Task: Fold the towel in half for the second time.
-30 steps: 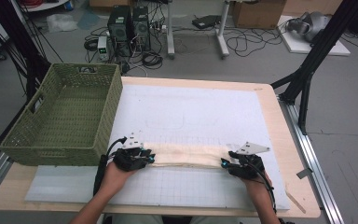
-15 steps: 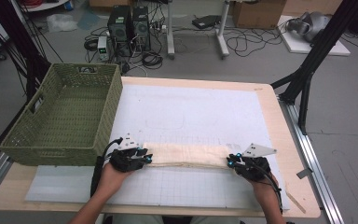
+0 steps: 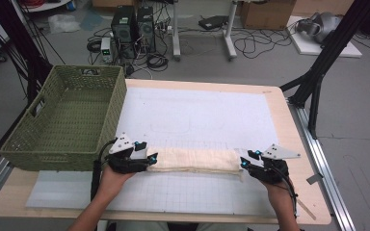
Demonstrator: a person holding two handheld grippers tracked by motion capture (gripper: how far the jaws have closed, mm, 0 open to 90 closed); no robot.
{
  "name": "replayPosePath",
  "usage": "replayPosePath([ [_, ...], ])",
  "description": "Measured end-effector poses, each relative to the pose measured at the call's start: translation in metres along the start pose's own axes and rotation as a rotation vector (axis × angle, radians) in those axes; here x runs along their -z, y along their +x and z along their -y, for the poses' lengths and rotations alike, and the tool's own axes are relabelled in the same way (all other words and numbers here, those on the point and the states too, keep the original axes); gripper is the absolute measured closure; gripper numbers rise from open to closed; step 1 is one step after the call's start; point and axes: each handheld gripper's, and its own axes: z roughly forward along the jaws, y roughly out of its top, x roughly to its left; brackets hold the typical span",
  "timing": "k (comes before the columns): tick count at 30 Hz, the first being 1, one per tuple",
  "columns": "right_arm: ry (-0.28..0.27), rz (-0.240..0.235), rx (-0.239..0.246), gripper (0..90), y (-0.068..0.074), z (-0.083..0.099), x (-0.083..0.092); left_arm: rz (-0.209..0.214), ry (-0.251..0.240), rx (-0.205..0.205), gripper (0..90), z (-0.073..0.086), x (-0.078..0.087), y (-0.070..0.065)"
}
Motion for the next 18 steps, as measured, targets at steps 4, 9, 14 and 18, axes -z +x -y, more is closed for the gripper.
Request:
replayPosePath([
  [4, -0.049, 0.055, -0.039, 37.2, -0.002, -0.003, 0.005, -0.005, -0.065, 0.03, 24.7, -0.004, 0.005, 0.003],
  [9, -0.066, 0.096, -0.043, 20.9, -0.005, -0.002, 0.01, -0.015, -0.09, 0.03, 17.8, -0.007, 0.008, 0.004],
  [14, -0.085, 0.105, -0.075, 11.6, -0.011, -0.001, 0.016, -0.016, -0.096, 0.028, 17.9, -0.009, 0.01, 0.004],
  [18, -0.096, 0.094, -0.086, 11.0, -0.015, -0.001, 0.017, -0.024, -0.096, 0.035, 17.9, -0.009, 0.011, 0.008],
])
